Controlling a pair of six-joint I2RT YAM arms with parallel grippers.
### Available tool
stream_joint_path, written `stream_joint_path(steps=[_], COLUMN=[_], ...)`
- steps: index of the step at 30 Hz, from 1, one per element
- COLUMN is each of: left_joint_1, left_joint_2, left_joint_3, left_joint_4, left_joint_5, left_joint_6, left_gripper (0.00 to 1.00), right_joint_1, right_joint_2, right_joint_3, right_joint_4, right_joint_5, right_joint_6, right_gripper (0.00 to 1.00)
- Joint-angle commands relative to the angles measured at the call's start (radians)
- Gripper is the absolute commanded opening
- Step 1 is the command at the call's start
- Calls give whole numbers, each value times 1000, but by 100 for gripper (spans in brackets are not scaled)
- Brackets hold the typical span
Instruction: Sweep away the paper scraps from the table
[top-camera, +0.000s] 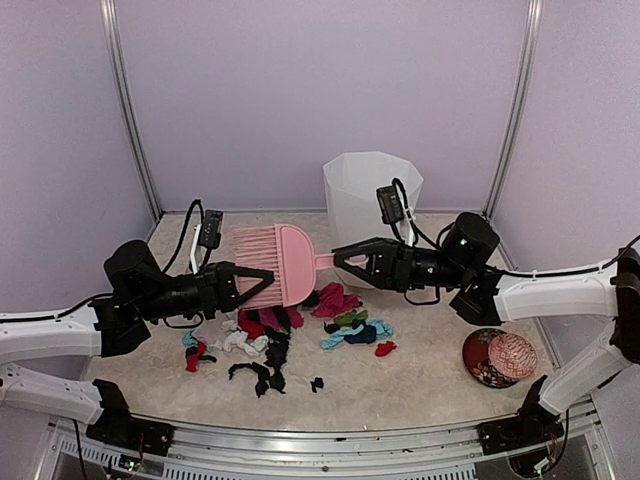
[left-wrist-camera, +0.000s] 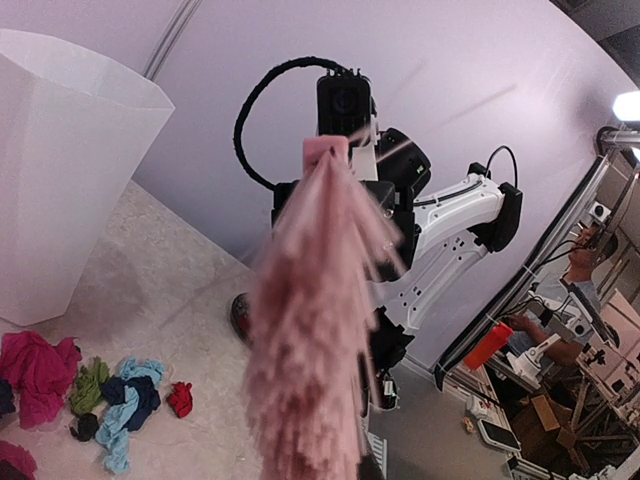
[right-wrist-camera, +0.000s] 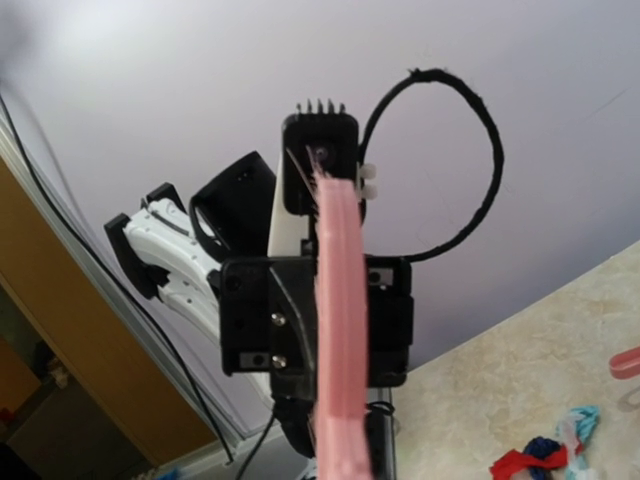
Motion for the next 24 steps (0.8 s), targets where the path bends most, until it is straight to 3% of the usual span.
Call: stream_joint_path(steps=[1,15,19,24], left_joint_1=[-5,-5,-5,-5], left_joint_2=[-15,-26,-30,-38], left_joint_3=[17,32,36,35], left_joint_4=[-1,-33,-51,-72], left_joint_5=[-11,-17,-20,-45], left_joint_6=[28,59,66,69], left_gripper=[0,0,0,2], right_joint_1=[9,10,10,10], right_joint_2=[16,25,32,23], right_joint_3=[29,25,29,22], right_joint_4=[29,32,42,61], right_joint_5=[-29,-44,-59,-51], right_joint_6=[13,34,43,55], right_gripper=[20,15,0,0])
